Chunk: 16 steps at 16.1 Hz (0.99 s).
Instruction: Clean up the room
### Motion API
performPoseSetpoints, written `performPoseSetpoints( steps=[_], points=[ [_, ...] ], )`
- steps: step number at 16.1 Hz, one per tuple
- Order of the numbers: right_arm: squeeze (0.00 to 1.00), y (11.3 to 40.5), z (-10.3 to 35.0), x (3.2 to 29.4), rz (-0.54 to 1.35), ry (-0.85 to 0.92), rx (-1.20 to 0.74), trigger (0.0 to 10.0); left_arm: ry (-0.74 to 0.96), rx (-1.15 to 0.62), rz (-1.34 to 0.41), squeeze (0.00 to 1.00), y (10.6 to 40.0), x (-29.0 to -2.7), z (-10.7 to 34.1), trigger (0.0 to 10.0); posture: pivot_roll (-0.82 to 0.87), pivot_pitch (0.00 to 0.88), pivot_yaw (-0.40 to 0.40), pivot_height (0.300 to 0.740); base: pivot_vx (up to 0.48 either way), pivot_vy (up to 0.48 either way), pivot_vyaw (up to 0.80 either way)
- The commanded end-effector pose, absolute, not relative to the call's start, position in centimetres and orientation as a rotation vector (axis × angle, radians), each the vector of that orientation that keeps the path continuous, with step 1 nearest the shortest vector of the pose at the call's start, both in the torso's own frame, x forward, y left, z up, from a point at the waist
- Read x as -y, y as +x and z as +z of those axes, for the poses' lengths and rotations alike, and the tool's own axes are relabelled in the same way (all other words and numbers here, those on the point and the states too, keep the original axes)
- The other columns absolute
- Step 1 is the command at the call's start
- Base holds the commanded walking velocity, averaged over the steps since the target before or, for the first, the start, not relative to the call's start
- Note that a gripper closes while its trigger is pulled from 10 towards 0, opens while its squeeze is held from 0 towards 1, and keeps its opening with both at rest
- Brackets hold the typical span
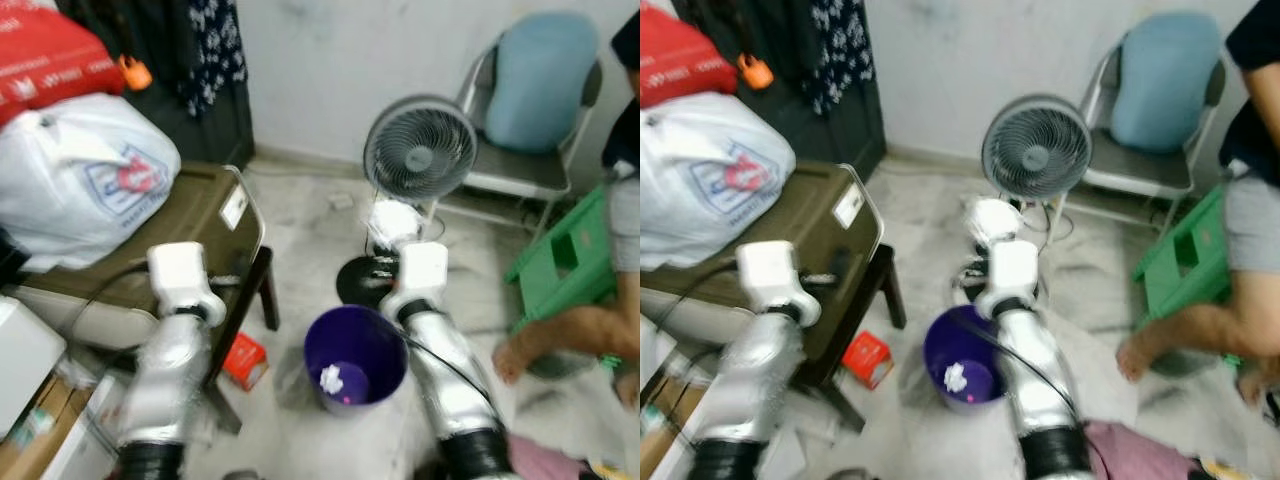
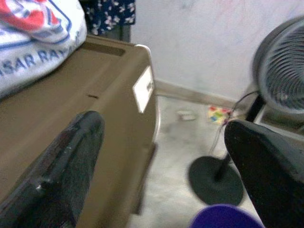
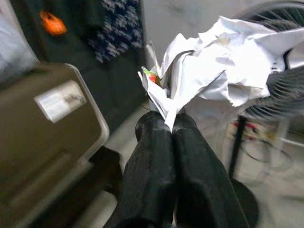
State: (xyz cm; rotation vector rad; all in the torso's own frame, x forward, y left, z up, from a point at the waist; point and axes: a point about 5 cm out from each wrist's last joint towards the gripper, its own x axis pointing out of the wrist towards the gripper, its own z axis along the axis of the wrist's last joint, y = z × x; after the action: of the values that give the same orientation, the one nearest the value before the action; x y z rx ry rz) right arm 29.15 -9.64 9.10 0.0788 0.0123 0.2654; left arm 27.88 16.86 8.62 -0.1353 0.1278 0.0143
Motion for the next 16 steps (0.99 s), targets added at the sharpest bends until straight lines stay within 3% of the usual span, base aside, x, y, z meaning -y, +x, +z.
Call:
performPoseSetpoints(
  steps=[1,4,11,16],
  points=[
    [0.0,29.15,8.97,10.94,0.231,0.06,-0.015,10.0,-0.149,-0.119,-0.02,0.0,28.1,-15.6,8.93,10.0,0.02,0.0,0.022,0.74,0.311,0.0,0.0],
    [0.0,29.18,8.97,10.96,0.231,0.059,-0.015,10.0,-0.147,-0.108,-0.032,0.0,28.08,-15.46,9.07,10.0,0.02,0.0,0.022,0.74,0.308,0.0,0.0],
    [0.0,29.23,9.12,10.89,0.238,0.055,-0.003,10.0,-0.151,-0.122,-0.011,0.0,28.21,-15.69,8.88,10.0,0.02,0.0,0.02,0.74,0.0,0.0,0.0],
    [0.0,29.22,9.1,10.88,0.237,0.046,-0.005,10.0,-0.14,-0.121,-0.02,0.0,28.24,-15.7,8.97,10.0,0.02,0.0,0.017,0.74,0.0,0.0,0.8]
  ],
)
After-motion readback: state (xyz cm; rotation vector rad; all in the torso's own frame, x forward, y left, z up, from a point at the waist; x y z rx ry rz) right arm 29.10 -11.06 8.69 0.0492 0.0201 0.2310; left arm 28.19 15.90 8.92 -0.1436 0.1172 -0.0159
